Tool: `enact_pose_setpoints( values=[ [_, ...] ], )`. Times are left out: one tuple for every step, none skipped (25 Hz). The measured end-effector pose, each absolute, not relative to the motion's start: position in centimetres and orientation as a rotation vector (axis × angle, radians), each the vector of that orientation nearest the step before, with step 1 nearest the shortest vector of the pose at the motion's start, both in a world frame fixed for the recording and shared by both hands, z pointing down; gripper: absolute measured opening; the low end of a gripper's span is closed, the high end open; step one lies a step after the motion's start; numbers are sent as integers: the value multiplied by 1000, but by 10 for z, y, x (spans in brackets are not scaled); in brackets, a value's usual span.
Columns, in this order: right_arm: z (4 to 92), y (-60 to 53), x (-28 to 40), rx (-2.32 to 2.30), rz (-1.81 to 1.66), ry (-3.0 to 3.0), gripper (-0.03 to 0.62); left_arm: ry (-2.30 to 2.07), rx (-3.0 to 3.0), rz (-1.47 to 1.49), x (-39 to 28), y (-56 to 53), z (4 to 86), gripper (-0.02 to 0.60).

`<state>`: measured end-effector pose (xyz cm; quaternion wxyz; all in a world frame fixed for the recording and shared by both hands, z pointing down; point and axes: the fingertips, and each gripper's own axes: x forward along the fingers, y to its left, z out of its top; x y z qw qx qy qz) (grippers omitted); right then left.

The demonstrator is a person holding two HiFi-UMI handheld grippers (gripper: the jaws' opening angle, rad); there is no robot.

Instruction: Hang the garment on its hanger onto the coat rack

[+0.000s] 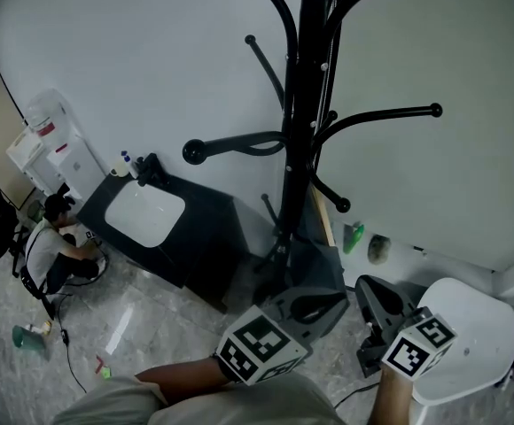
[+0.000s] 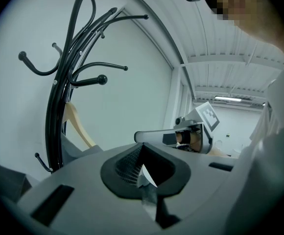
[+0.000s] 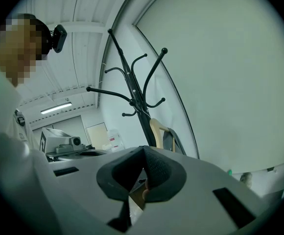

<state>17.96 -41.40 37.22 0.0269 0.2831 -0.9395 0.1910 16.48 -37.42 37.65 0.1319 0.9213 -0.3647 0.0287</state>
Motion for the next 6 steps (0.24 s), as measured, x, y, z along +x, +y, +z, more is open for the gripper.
enact_pose_setpoints(
  values=[
    [372,-414,178,871,590,-2903,15,-1062,2673,83,164,-374,376,5],
    [372,-415,177,866,590,-2904,15,-1065,2671,83,163,-374,377,5],
    [372,-415,176,861,589,-2905,15,-1067,2668,81,162,-375,377,5],
    [373,-416,175,857,589,-2906,15,-1068,2665,80,161,-375,378,5],
    [373,-417,173,854,590,-2906,15,-1069,2662,79,160,-376,379,5],
    [373,-417,172,851,590,-2907,15,-1069,2658,78,159,-376,379,5]
  ],
)
